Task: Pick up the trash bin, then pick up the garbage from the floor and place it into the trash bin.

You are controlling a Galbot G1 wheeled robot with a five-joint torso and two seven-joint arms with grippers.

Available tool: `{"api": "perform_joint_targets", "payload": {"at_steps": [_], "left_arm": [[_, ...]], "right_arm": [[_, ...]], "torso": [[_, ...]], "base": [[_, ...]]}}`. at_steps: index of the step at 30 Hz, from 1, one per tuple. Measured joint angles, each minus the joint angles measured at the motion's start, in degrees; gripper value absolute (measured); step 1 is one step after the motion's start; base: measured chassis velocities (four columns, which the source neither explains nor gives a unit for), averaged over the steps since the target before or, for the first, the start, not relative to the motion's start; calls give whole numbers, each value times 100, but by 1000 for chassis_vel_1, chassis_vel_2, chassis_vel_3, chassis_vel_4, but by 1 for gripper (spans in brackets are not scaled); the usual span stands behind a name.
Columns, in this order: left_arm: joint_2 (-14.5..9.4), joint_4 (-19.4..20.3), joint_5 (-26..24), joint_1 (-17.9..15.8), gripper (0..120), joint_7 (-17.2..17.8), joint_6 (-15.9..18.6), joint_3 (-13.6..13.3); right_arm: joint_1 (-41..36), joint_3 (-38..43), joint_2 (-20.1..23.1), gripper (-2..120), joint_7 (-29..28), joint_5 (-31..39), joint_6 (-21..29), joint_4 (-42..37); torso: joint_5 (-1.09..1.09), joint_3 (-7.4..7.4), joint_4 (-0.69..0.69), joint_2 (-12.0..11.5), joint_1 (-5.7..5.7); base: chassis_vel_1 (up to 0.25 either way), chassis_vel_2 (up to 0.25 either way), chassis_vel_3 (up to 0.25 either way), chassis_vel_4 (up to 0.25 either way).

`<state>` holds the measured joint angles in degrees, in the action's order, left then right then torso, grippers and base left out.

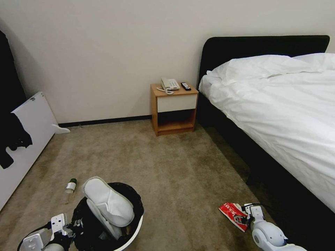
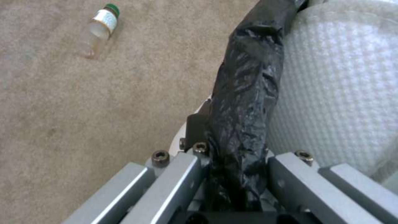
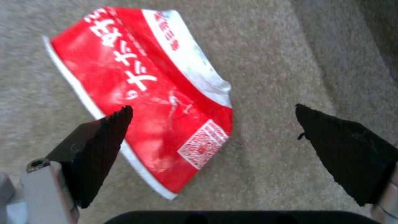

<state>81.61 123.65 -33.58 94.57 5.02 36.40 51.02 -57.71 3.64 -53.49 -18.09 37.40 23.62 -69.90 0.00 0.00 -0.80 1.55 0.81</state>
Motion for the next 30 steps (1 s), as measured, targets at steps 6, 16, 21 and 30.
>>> {"api": "perform_joint_targets", "payload": {"at_steps": [6,16,21,30], "left_arm": [[-5,-38,-11,-17,2,1,-1,4],[-23,-86,-23,-24,2,4,-4,20],[-29,-92,-31,-34,2,4,-6,22],[-39,-107,-39,-5,2,2,-27,46]], "right_arm": [[151,-90,-141,100,112,-166,-130,372],[416,-345,-374,100,294,-411,-502,988],[629,-512,-532,100,363,-498,-715,1315],[1044,-626,-899,100,508,-748,-1107,2001]], "torso": [[0,0,0,0,0],[0,0,1,0,0],[-1,0,0,0,0],[0,0,1,0,0]], "base": [[0,0,0,0],[0,0,0,0],[0,0,0,0],[0,0,0,0]]}}
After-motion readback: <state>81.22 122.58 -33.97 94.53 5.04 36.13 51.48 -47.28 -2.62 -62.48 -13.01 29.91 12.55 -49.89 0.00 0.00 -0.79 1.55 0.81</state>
